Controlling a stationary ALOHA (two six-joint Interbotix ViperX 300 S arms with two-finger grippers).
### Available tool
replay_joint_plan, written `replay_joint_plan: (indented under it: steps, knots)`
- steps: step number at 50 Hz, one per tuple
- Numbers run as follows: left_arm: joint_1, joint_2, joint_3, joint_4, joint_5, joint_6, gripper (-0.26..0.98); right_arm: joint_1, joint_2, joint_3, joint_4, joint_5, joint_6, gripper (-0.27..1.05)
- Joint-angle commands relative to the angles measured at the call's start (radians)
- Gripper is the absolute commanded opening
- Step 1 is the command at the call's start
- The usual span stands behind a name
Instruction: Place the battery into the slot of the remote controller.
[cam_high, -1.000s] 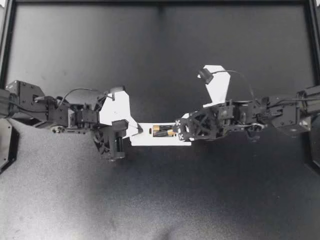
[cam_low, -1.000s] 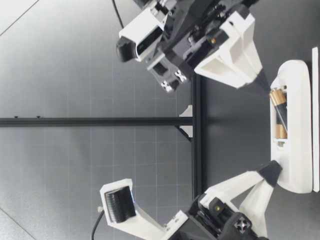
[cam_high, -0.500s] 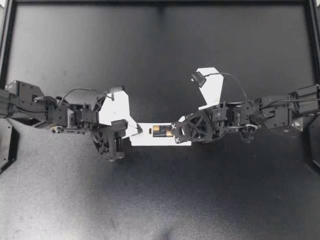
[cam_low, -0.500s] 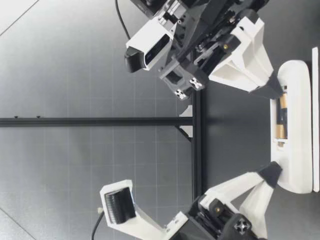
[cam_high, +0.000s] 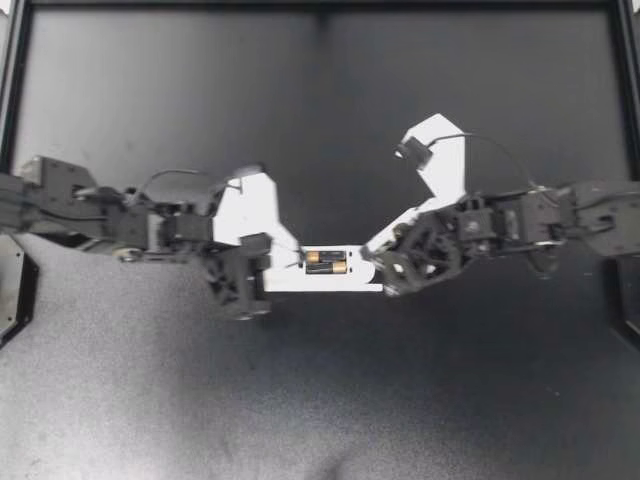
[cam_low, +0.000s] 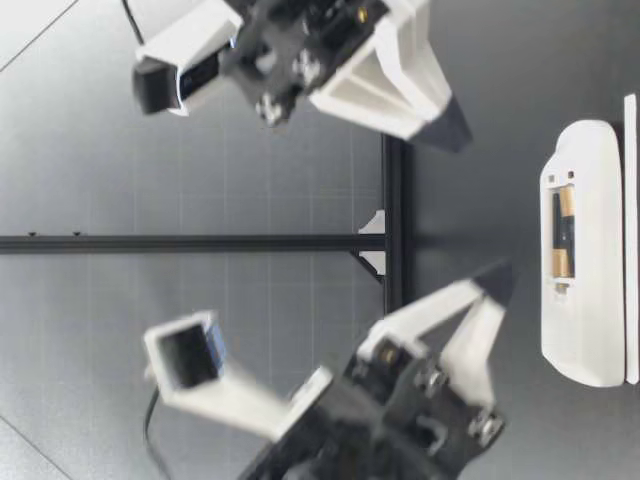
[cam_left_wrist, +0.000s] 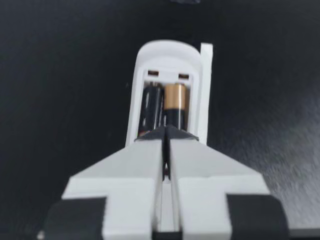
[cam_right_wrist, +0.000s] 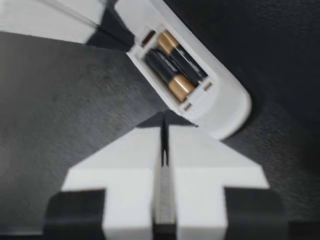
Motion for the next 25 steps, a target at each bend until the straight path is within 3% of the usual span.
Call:
replay_joint_plan:
  steps: [1, 10, 25]
  knots:
    - [-0.002, 0.018, -0.044, 0.002, 0.0, -0.002, -0.15, -0.009, -0.032, -0.002, -0.029, 0.003, 0.0, -0.14]
    - [-0.002, 0.064, -0.084, 0.002, 0.003, -0.002, -0.15, -0.009, -0.032, 0.008, -0.046, 0.003, 0.0, -0.14]
    - [-0.015, 0.077, -0.092, 0.002, -0.002, -0.003, -0.15, -0.009, -0.029, 0.017, -0.048, 0.002, -0.002, -0.14]
